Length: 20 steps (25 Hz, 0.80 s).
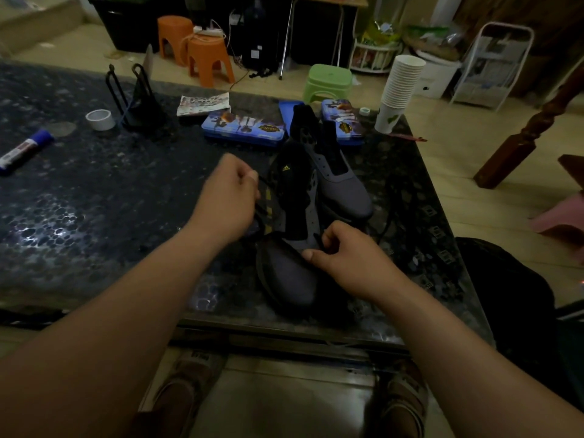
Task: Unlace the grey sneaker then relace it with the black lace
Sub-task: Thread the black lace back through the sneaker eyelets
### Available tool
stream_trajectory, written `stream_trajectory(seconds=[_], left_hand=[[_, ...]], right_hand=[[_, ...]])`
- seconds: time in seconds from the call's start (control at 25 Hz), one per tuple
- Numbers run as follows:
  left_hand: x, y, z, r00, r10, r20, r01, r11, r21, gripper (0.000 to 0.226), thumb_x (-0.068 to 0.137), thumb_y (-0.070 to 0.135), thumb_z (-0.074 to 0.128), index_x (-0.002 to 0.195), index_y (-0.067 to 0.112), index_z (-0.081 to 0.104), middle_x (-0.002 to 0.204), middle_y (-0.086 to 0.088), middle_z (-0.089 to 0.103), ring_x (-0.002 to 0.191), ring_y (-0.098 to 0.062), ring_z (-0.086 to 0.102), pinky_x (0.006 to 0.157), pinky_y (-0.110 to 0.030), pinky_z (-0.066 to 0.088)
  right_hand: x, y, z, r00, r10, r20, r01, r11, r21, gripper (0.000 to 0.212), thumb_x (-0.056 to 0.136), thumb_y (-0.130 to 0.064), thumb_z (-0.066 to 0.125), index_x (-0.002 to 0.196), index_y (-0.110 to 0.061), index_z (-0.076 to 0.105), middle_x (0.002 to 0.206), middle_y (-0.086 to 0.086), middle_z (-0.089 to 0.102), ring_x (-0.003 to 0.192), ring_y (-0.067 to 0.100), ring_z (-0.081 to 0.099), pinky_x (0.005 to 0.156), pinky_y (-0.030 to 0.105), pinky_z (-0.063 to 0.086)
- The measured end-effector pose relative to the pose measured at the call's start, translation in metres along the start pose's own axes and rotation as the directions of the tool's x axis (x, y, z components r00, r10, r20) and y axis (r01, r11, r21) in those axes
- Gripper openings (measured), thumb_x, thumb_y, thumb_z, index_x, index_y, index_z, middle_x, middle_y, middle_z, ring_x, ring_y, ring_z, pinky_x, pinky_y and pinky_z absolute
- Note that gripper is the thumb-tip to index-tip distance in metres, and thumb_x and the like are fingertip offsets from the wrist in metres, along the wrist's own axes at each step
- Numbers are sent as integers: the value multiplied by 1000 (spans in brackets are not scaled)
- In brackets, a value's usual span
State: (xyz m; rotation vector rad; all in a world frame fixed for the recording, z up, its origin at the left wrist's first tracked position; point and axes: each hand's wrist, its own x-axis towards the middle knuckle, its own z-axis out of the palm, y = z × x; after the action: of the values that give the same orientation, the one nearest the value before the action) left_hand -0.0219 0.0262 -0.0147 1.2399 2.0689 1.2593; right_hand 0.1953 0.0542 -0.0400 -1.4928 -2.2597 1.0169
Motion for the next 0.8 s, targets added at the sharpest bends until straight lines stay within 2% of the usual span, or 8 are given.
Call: stream_trajectory(seconds=[0.2,0.32,0.44,0.56,0.64,0.68,0.72,0.8], left_hand=[[-20,3,16,917,168,363,-286,910,302,22,98,49,62,98,27,56,82,6,62,78,-17,61,75,-43,48],[-15,9,20,954,41,296,-22,998,-67,27,107,34,50,95,18,69,79,0,69,62,-13,60,66,-37,51],[-17,20,24,941,-167,293,305,792,-528,29,105,18,43,95,7,68,92,-10,77,54,-21,55,57,-32,45],[-16,22,20,920,-184,347,374,678,-633,26,97,14,40,94,4,63,74,-12,68,51,-23,46,53,-33,39],[-12,17,16,939,-128,318,266,857,-441,18,94,19,47,91,10,62,68,-1,57,54,-17,47,55,-33,39],[-10,13,13,950,-35,310,99,976,-195,11,93,23,55,93,14,62,73,3,60,59,-15,53,58,-33,43],[-12,10,12,930,73,359,-105,992,71,7,92,26,62,97,22,62,81,5,63,69,-14,59,64,-34,48],[-20,5,16,852,169,496,-394,832,392,15,93,35,68,104,32,58,93,8,63,86,-17,61,75,-38,53]], right_hand=[[3,1,-12,999,-24,36,18,987,162,29,95,-36,72,85,-12,59,70,-5,56,60,7,49,60,29,39],[3,0,-18,998,54,-13,-44,908,416,26,97,-32,70,93,-6,66,76,3,61,70,14,56,68,33,43],[9,0,-20,992,121,-40,-82,841,534,11,96,-22,69,93,-12,70,81,5,68,76,21,63,70,37,49],[10,3,-29,993,98,-59,-68,918,390,5,92,-12,68,95,-16,69,80,5,68,68,15,61,61,28,48],[9,7,-35,999,53,5,-53,984,168,6,90,-16,72,95,-18,68,78,3,68,65,14,61,59,28,47],[9,7,-36,998,41,48,-44,997,70,8,90,-20,74,94,-19,68,76,2,69,65,14,62,59,29,47],[9,7,-34,997,36,74,-37,999,6,12,89,-26,77,92,-20,67,75,0,69,64,12,62,58,28,47],[11,3,-25,998,15,62,-13,999,-39,25,88,-44,77,89,-22,64,76,-3,66,67,12,61,58,29,45]])
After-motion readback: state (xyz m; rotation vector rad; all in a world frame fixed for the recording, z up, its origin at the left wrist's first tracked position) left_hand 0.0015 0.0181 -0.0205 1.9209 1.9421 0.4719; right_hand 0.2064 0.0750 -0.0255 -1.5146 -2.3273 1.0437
